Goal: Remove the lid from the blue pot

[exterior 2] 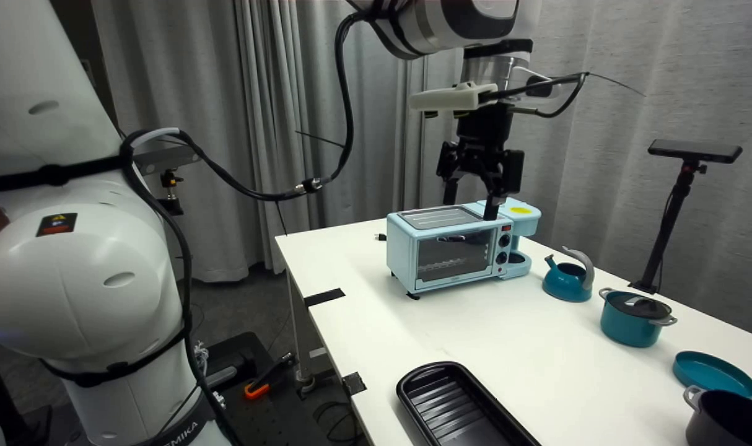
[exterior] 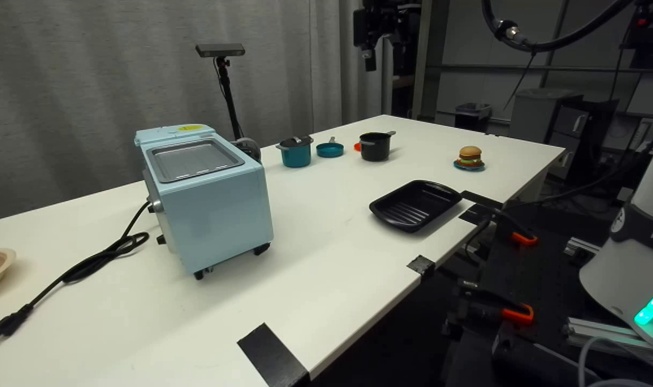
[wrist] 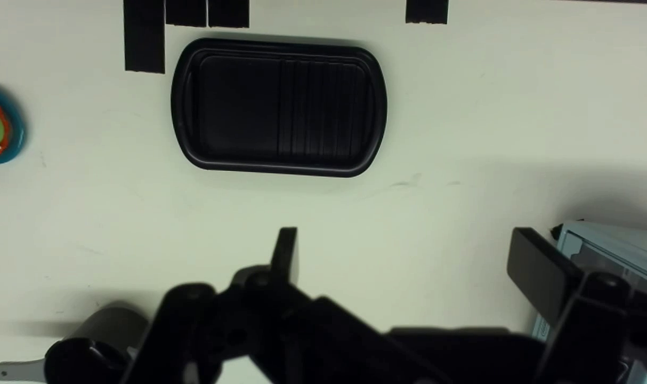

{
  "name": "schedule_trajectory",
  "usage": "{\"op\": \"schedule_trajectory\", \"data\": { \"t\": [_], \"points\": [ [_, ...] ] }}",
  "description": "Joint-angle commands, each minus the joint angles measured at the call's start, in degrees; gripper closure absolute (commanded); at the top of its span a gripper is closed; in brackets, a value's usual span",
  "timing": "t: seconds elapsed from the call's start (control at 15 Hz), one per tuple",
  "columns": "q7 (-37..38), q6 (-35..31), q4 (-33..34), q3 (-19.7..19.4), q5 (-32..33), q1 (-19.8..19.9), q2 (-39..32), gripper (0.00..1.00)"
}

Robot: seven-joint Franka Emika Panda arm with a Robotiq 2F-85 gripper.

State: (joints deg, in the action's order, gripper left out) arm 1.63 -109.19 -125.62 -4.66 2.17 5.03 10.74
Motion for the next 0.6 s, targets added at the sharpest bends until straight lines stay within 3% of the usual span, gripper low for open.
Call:
{"op": "schedule_trajectory", "data": {
  "t": [0.0, 0.53],
  "points": [
    [2.0, -2.0, 0.7, 0.5, 0.6, -0.1, -1.6, 0.0],
    [6.4, -5.9, 9.5, 0.6, 1.5, -0.1, -12.5, 0.0]
  ]
}}
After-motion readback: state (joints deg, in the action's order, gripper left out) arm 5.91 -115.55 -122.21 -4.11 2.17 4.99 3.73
